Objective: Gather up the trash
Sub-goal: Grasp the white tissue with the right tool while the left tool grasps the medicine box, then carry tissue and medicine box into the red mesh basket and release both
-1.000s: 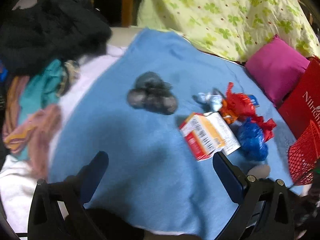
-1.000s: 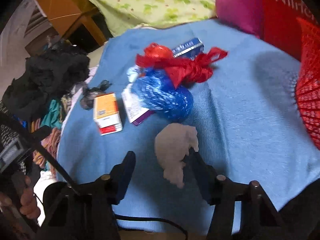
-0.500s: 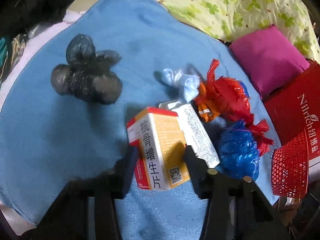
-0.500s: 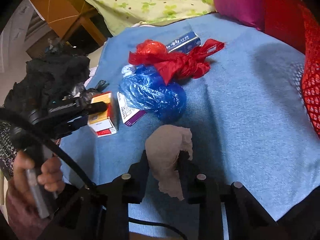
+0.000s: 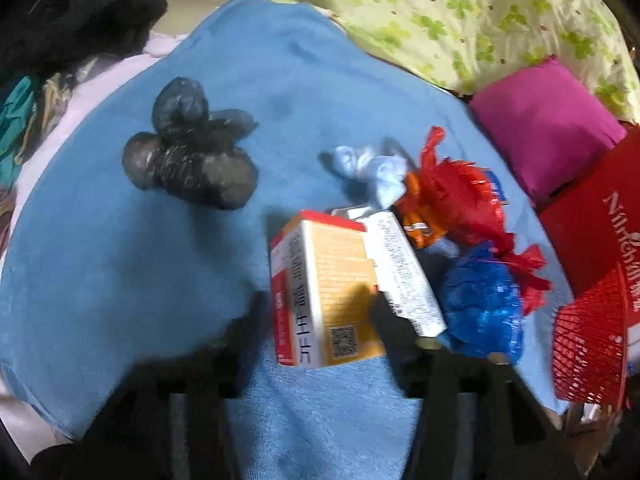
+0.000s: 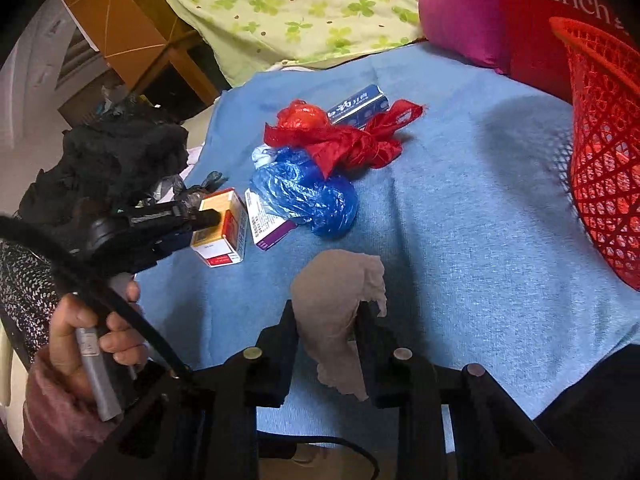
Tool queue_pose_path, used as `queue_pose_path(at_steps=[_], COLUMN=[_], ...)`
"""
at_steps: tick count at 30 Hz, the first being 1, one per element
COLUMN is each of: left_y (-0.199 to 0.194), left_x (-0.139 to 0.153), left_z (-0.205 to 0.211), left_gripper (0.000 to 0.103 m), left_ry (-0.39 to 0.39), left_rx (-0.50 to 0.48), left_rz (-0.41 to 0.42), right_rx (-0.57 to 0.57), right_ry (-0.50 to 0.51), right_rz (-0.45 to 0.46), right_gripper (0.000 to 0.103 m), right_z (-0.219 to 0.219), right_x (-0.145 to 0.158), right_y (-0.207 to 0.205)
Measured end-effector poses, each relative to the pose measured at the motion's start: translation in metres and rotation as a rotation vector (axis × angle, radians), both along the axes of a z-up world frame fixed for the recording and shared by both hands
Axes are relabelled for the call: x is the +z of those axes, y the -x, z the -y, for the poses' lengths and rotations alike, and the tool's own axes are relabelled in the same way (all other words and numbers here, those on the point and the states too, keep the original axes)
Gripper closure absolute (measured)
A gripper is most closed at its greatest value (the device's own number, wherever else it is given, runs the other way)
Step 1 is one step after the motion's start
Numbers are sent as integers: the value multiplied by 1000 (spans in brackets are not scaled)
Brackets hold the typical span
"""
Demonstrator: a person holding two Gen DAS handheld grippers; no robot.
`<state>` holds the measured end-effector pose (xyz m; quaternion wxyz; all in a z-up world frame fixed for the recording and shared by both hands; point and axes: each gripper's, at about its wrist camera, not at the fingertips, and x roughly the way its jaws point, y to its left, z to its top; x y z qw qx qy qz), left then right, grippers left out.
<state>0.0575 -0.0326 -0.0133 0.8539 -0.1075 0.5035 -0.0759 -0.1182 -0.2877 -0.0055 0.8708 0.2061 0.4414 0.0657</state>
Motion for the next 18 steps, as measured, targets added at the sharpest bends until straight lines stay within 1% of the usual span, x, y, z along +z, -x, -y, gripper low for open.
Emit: queue_pose_path(at_steps=[1,2,5,6,7,8,10,12,14,16,18], left_y=[1,1,1,0,0,0,-1,4,7,9,16], left_x=[-1,-3,-7,-10,-12,-15,-21,-23,-23,-19,-13], left_z=[2,5,14,18,20,21,21,19,18,14,12], left_gripper=[32,30,29,29,34,42,43,43,54,55,55], left_ry=[-19,-31,-47,-70,-88,-98,-73,-67,-57,-40,-66], left_rx=[8,7,-6,-8,-6,-8,-18,-17,-22,-17,-22], left_rz=[9,18,14,4,-5,-16,-40,-32,-26,-21,-1], right_rx=[-2,-2,-2,0,2,6,10,13,15,17,17], right_ry=[5,5,6,7,10,17,34,44,43,51,60], right_rz=[0,-1,-6,-7,-4,2,13,23,23,25,36], right_gripper=[74,74,74,74,74,74,74,74,74,74,74], right_z=[1,1,1,0,0,0,-1,-1,-1,-2,-2], right_x=[0,0,-1,-1,-1,1,4,5,5,6,9], right_y=[1,1,1,1,1,2,4,5,5,6,8])
